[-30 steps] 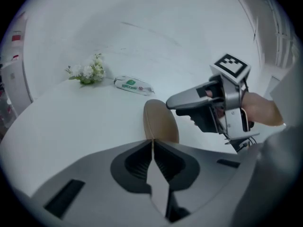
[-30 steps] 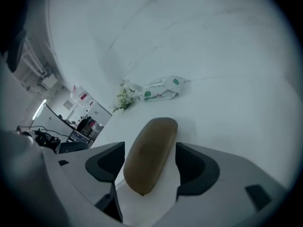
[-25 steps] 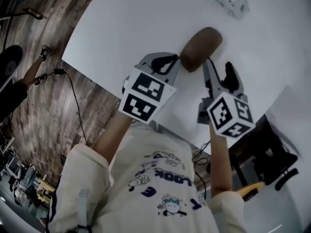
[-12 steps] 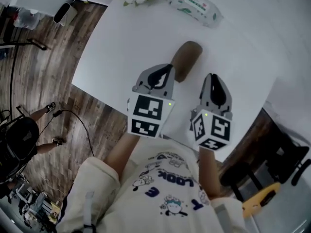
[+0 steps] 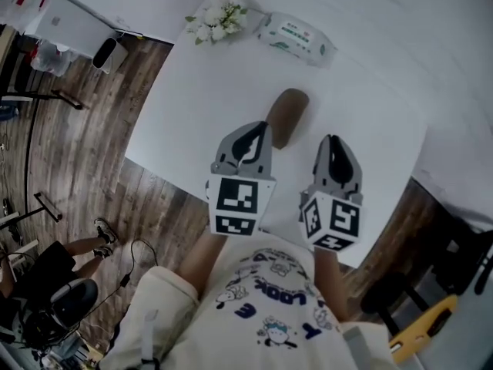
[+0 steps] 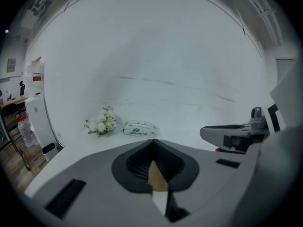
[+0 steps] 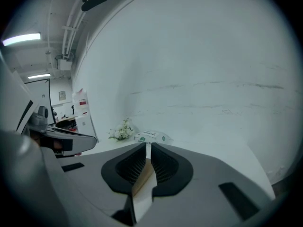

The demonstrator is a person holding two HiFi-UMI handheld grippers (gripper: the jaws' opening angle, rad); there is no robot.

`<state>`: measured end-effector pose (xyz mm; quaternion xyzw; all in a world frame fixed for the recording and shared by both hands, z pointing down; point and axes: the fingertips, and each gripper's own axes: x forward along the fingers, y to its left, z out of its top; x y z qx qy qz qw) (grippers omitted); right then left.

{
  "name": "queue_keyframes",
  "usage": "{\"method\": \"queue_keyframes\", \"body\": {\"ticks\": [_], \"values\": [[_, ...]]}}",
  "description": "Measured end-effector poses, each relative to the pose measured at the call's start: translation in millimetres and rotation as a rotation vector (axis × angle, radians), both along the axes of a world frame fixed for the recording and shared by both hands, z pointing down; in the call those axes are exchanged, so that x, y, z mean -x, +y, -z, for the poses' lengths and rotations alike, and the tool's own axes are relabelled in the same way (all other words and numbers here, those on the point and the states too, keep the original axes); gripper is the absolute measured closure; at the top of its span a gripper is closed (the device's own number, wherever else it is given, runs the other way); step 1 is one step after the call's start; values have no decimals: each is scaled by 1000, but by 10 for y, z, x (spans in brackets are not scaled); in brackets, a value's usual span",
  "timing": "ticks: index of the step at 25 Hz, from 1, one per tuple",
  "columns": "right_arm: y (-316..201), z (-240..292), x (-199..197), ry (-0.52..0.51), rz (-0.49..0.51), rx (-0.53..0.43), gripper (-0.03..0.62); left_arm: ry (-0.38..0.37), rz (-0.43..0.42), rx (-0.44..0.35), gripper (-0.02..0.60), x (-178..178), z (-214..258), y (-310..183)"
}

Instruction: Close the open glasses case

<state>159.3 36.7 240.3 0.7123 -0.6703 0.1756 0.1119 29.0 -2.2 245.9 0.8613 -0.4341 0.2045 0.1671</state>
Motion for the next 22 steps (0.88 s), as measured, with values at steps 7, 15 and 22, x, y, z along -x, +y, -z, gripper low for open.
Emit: {"method": "queue_keyframes", "body": {"ticks": [7, 15, 22], "values": [[27, 120, -25, 1, -10, -35, 569, 3, 17, -37, 580, 35, 124, 38], [32, 208, -112, 18, -29, -50, 580, 0, 22, -57, 580, 60, 218, 6], [37, 254, -151, 22, -41, -51, 580, -2, 9, -63, 580, 15, 257, -1]]}}
